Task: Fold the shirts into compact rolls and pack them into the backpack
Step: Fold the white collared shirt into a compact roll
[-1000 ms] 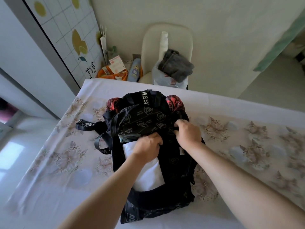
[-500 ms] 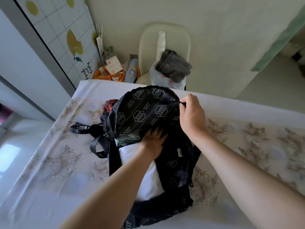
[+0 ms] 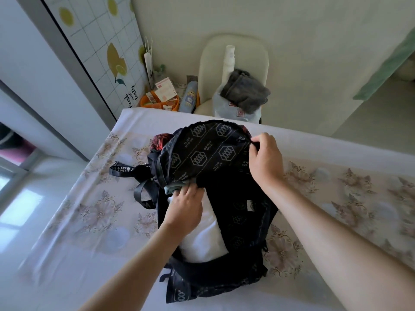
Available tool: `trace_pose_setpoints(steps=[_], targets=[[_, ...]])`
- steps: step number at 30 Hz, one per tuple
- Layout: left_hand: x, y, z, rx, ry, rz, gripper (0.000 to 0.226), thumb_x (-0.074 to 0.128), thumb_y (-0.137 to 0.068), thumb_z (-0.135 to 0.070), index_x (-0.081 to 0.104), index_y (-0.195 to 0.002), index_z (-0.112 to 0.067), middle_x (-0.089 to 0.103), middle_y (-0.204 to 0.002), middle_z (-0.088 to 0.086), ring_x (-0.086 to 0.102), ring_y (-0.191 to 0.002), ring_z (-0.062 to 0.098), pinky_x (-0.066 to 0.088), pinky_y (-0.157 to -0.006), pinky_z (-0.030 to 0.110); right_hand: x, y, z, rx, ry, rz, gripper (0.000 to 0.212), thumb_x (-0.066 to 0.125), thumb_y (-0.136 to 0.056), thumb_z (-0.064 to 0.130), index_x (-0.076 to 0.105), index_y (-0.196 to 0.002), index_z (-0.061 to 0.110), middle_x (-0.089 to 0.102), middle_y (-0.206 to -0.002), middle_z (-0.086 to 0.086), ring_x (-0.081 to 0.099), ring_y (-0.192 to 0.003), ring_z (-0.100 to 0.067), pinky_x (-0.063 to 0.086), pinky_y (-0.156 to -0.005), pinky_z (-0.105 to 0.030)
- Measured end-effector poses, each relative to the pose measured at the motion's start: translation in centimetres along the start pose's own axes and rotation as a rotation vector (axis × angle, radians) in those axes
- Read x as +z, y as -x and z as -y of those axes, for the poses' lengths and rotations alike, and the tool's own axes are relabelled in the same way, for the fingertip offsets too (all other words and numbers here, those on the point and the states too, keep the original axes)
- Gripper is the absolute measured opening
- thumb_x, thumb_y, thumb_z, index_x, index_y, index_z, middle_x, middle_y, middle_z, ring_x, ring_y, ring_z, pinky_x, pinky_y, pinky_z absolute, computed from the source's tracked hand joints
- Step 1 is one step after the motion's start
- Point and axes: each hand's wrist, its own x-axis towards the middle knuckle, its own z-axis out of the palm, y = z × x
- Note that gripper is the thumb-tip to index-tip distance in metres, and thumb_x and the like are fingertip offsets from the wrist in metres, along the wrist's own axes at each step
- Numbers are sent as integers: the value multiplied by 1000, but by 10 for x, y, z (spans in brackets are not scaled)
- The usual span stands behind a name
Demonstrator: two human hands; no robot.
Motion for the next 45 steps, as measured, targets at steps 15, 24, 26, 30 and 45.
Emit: trace_pose_setpoints(steps=[15,24,26,30,45], targets=[[-8,37,-4,-384,733,157,69,65,-82,-13,38,-145,-22,30,-142,3,49,-98,15,44,-81,22,49,150,39,738,-100,787,63,59,-92,50,47,-139,11,59,-133,-14,57,-121,-34,47,-97,-35],[-15,22,-11,-823,1082,193,74,78,-80,-30,35,-139,-21,37,-135,2,52,-107,24,51,-85,37,39,146,24,1013,-669,698,32,71,-89,22,58,-116,13,73,-105,-11,71,-94,-28,58,-86,-42],[-10,16,-14,-910,1244,146,76,80,-79,-29,35,-139,-17,50,-133,6,56,-108,24,52,-92,41,36,145,22,1021,-647,703,30,71,-88,25,62,-113,12,74,-103,-12,71,-94,-30,56,-91,-47],[-23,14,-25,-711,1068,212,68,72,-87,-27,36,-144,-18,53,-127,3,59,-105,22,49,-80,31,27,139,13,1104,-619,695,25,71,-83,23,74,-101,6,76,-93,-13,72,-89,-33,58,-87,-43],[-78,-95,12,4,129,-155,22,50,-98,-23,68,-110,-21,72,-98,-2,68,-85,24,52,-63,32,29,128,12,694,-201,455,55,72,-85,25,44,-132,19,48,-127,-5,56,-104,-23,46,-73,-25]])
